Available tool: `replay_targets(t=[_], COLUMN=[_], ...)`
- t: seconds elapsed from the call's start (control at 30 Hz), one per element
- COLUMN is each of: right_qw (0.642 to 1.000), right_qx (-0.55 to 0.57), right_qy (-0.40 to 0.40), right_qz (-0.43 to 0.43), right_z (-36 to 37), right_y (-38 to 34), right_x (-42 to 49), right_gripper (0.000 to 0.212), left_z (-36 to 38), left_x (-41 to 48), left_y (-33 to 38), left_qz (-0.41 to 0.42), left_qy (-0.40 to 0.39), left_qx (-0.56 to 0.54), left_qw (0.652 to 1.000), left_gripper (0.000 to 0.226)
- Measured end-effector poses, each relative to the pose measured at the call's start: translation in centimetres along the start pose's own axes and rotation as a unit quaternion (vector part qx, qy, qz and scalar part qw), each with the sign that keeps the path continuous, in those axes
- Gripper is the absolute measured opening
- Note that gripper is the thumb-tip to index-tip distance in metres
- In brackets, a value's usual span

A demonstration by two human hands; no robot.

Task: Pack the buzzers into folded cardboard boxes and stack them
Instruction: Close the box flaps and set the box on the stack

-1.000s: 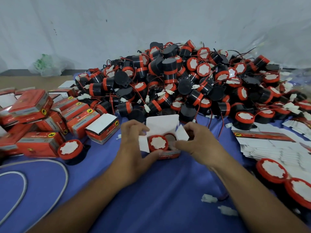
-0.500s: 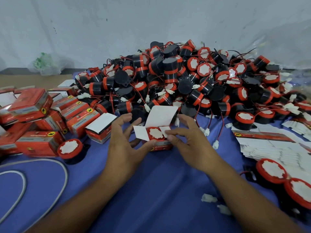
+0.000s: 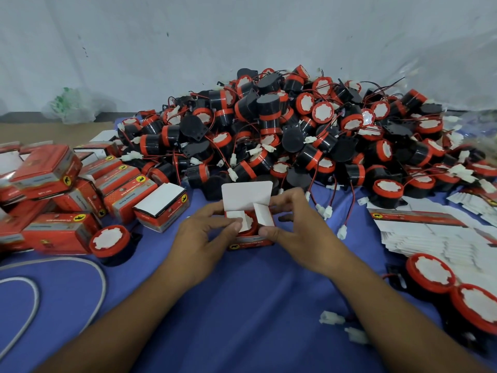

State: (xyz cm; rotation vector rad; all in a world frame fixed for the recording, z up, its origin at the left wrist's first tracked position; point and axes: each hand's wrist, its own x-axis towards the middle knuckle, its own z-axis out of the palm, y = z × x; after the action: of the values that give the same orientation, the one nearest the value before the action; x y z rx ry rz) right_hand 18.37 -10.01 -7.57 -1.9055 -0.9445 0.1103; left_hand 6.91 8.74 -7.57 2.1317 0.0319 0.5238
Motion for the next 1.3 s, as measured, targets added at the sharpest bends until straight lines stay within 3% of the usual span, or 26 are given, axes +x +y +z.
replay_targets(t=[0.1, 0.2, 0.27, 0.37, 0.5, 0.6, 0.73, 1.03, 1.3], right_qw=[0.999, 0.997, 0.993, 0.988, 0.997, 0.998, 0.993, 0.997, 0.993], right_qx=[0.024, 0.049, 0.093, 0.143, 0.072, 0.033, 0.017, 0.013, -0.029], right_qy=[-0.015, -0.054, -0.066, -0.051, -0.001, -0.059, -0.111, -0.067, -0.067], right_qz=[-0.029, -0.033, -0.003, 0.02, -0.012, -0.012, -0.028, -0.032, -0.098], right_z=[-0.4, -0.7, -0.6, -0.3, 0.3, -0.6, -1.5, -1.1, -0.9], right_y=[-0.5, -0.4, -0.2, -0.2, -0.1, 0.4, 0.2, 0.3, -0.1], right_x=[0.0, -0.2, -0.2, 0.1, 0.2, 0.0, -0.4, 0.0, -0.1], right_gripper=[0.071, 0.055, 0.043, 0.025, 0.038, 0.031, 0.043, 0.037, 0.038], left_z=[0.2, 0.2, 0.1, -0.1, -0.7, -0.9, -0.6, -0.5, -0.4], left_x=[-0.1, -0.1, 0.1, 0.2, 0.0, 0.0, 0.0, 0.1, 0.2], left_y=[-0.3, -0.6, -0.6, -0.5, -1.0, -0.9, -0.9, -0.8, -0.8], left_qz=[-0.036, -0.031, -0.01, 0.004, -0.02, -0.043, -0.04, -0.037, -0.01], left_qy=[0.029, 0.053, 0.026, -0.002, -0.051, -0.079, -0.06, -0.04, -0.01], left_qx=[0.001, -0.013, -0.039, -0.052, -0.065, -0.098, -0.076, -0.116, -0.064], left_qw=[0.999, 0.998, 0.999, 0.999, 0.996, 0.991, 0.994, 0.992, 0.998], left_gripper=[0.009, 0.035, 0.047, 0.038, 0.037, 0.04, 0.048, 0.046, 0.036])
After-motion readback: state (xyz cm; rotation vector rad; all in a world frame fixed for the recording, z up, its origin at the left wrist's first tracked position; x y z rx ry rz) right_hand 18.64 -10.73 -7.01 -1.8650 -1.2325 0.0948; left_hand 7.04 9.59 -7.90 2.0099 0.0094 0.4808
